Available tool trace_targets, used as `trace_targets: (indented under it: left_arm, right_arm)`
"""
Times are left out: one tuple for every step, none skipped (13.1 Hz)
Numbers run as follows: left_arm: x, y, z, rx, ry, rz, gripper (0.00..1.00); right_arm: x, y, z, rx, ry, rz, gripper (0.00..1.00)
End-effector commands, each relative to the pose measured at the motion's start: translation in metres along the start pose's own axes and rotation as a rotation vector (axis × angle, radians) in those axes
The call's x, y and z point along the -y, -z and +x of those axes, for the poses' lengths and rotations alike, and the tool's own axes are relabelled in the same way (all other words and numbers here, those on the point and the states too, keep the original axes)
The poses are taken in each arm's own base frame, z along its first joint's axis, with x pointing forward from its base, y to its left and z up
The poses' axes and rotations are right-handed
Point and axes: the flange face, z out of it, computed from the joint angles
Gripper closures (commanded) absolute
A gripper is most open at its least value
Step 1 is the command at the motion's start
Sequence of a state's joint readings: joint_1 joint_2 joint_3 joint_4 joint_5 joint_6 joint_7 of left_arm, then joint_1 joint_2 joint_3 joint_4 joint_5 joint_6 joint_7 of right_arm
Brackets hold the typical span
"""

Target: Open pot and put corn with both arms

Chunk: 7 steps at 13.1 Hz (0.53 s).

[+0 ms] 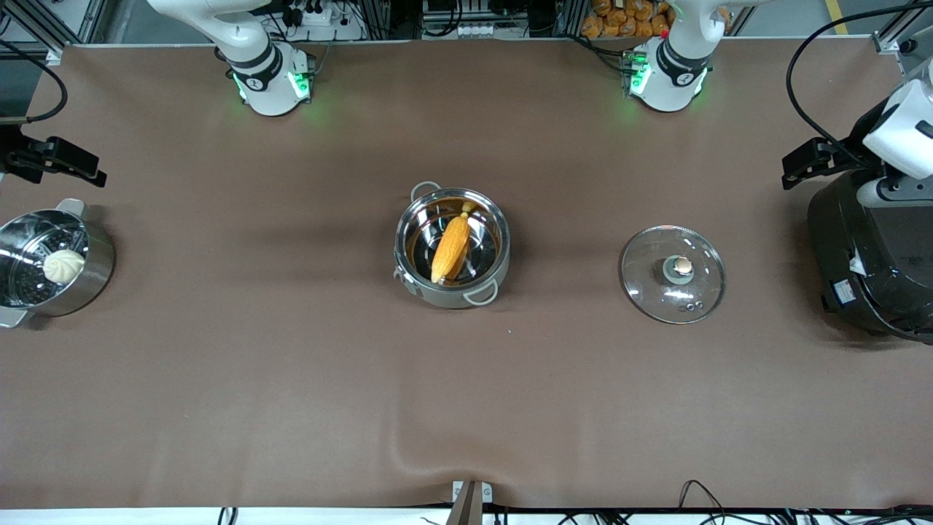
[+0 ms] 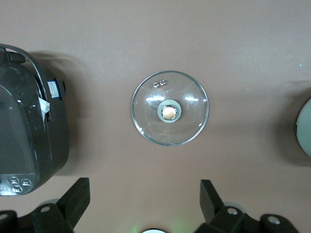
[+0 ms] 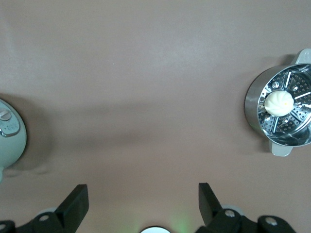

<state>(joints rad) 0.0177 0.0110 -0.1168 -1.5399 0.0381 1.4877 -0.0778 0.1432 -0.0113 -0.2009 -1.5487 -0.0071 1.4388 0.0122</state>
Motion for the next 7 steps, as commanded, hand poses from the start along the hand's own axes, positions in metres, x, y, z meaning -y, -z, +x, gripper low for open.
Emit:
trace_targets:
  left_arm:
    - [0.0012,0.0057,-0.0015,0.006,-0.026,-0.02,0.0]
    - [0.0031,0.0063,-0.0014,0.004,-0.023,-0.019,0.0]
    - [0.0031,0.0062,-0.0015,0.006,-0.021,-0.019,0.0]
    - [0.004,0.0061,-0.0015,0.006,-0.021,-0.019,0.0]
    - [0.0048,0.0062,-0.0013,0.004,-0.02,-0.019,0.0]
    - [0.0036,0.0063,-0.0013,0.004,-0.022,-0.022,0.0]
    - [0.0045,0.0055,-0.0012,0.006,-0.021,-0.028,0.0]
  right_arm:
    - [-0.0004,0.0049,-0.0097,0.001,0.008,-0.004,0.0]
    - [-0.0013,0.0049,-0.0102,0.002,0.006,-0.003,0.0]
    - [-0.0013,0.0047,-0.0103,0.003,0.006,-0.003,0.0]
    - [-0.0013,0.0054,-0.0104,0.002,0.006,-0.003,0.0]
    - [-0.0004,0.004,-0.0098,0.005,0.006,-0.004,0.0]
    - [-0.0004,0.0041,-0.0096,0.003,0.006,-0.004,0.0]
    - [-0.0012,0.0041,-0.0096,0.003,0.005,-0.004,0.0]
